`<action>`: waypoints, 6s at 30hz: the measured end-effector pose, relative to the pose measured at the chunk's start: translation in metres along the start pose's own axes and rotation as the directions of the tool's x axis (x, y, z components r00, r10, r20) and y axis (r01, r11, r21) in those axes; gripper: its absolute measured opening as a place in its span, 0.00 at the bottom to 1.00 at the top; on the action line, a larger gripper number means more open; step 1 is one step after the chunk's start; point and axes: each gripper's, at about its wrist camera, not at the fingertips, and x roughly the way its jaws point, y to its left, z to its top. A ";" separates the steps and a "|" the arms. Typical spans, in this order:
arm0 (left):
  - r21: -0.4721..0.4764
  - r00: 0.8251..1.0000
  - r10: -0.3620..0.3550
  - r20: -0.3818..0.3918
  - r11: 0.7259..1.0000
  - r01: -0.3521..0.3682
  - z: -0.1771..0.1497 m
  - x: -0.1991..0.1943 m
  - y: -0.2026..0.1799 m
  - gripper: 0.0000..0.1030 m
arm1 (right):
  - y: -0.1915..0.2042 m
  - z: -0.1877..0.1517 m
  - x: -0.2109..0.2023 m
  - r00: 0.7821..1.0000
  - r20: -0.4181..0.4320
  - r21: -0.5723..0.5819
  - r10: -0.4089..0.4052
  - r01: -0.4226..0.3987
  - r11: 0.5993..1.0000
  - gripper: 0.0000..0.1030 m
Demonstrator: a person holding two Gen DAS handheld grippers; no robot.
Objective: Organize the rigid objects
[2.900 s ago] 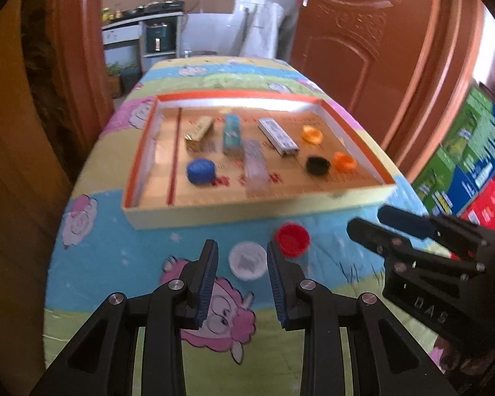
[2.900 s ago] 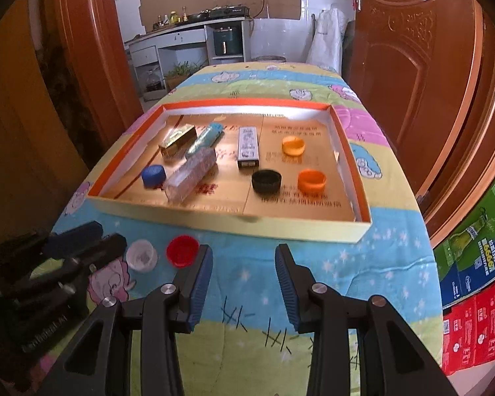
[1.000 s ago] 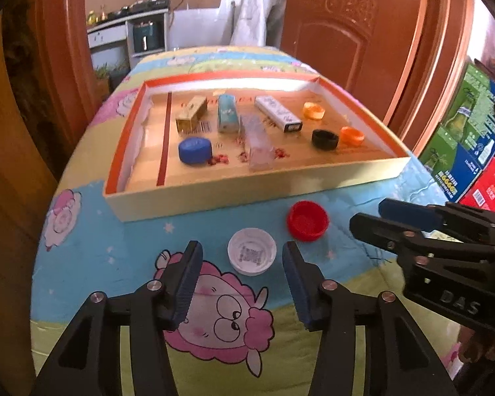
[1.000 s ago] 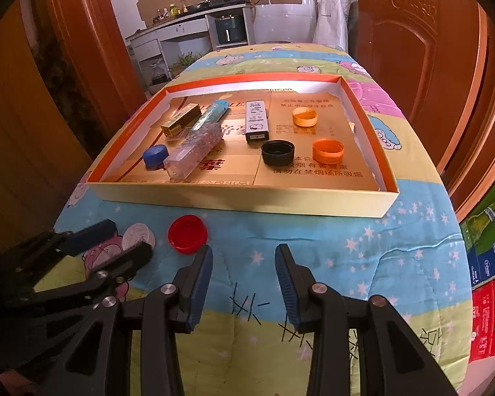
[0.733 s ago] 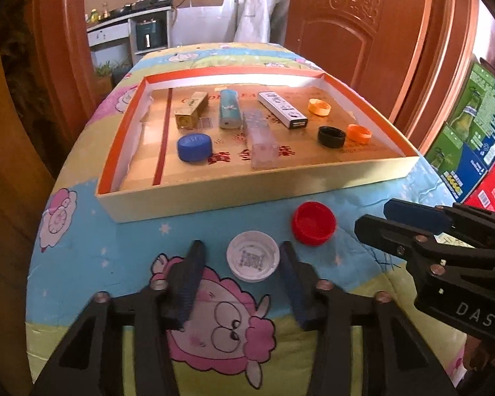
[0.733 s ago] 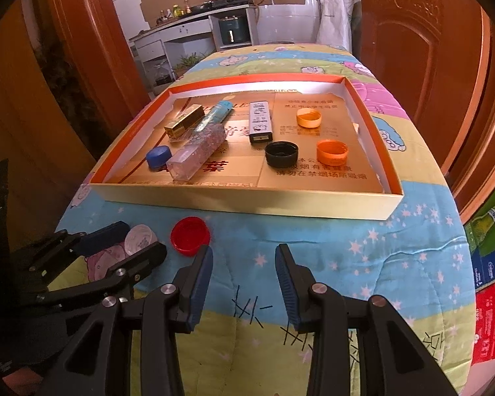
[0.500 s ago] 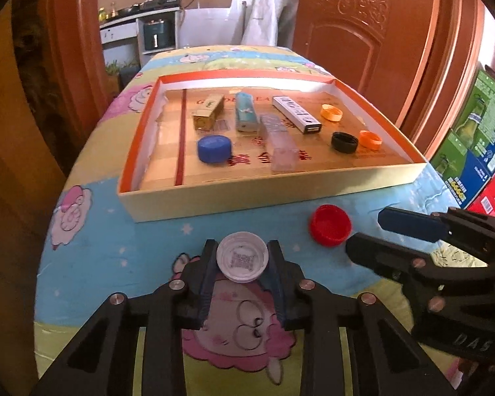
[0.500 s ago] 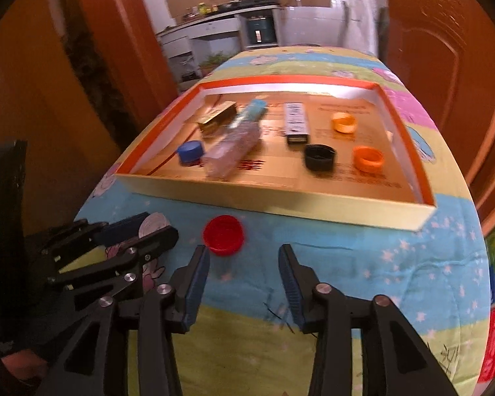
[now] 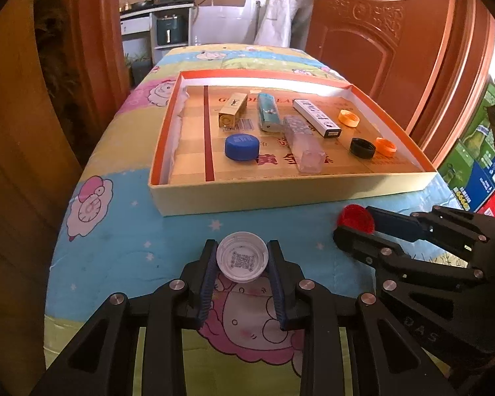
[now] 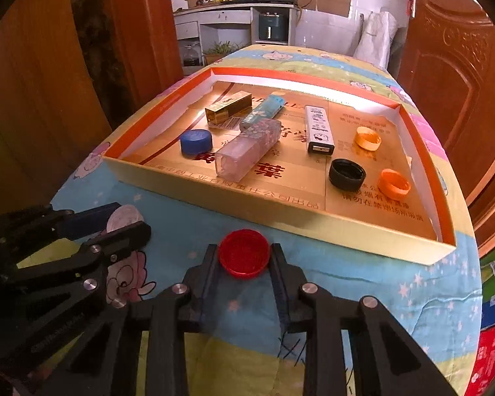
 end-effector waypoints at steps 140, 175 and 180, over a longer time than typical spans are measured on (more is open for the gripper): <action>-0.052 0.984 0.118 0.131 0.992 -0.112 0.059 -0.113 -0.042 0.45 | -0.031 0.022 -0.129 0.973 0.140 0.274 -0.183 0.140 0.952 0.32; -0.091 0.937 0.144 0.319 0.988 -0.121 -0.008 -0.278 -0.063 0.45 | 0.042 -0.025 -0.268 0.910 0.282 0.290 -0.305 0.222 0.931 0.32; -0.102 0.935 0.149 0.321 0.987 -0.122 -0.009 -0.279 -0.060 0.45 | 0.039 -0.027 -0.273 0.908 0.287 0.302 -0.306 0.218 0.928 0.32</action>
